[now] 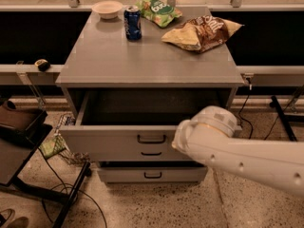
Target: Close top drawer
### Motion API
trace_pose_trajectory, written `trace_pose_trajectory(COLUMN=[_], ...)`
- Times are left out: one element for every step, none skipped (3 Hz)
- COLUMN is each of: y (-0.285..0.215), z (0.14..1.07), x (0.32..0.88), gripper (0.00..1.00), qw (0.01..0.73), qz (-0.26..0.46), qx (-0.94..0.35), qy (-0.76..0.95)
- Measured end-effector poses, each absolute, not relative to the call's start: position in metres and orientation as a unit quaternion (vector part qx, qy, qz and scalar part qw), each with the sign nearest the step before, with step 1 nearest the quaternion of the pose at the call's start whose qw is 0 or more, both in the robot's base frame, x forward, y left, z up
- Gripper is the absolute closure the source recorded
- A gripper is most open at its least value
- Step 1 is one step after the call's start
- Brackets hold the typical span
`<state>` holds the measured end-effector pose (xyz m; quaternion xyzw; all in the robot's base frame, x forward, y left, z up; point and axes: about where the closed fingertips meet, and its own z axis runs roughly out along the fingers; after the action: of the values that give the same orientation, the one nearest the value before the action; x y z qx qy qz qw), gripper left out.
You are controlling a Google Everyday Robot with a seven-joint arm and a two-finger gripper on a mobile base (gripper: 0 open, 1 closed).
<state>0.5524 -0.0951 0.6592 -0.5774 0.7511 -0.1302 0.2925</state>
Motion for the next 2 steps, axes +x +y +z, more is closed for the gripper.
trace_pose_trajectory(y=[-0.094, -0.092], z=[0.659, 0.655], x=[0.552, 0.585], gripper=[1.00, 1.00], qw=[0.293, 0.297], qz=[-0.130, -0.128], qx=[-0.578, -0.579], qy=[0.751, 0.749])
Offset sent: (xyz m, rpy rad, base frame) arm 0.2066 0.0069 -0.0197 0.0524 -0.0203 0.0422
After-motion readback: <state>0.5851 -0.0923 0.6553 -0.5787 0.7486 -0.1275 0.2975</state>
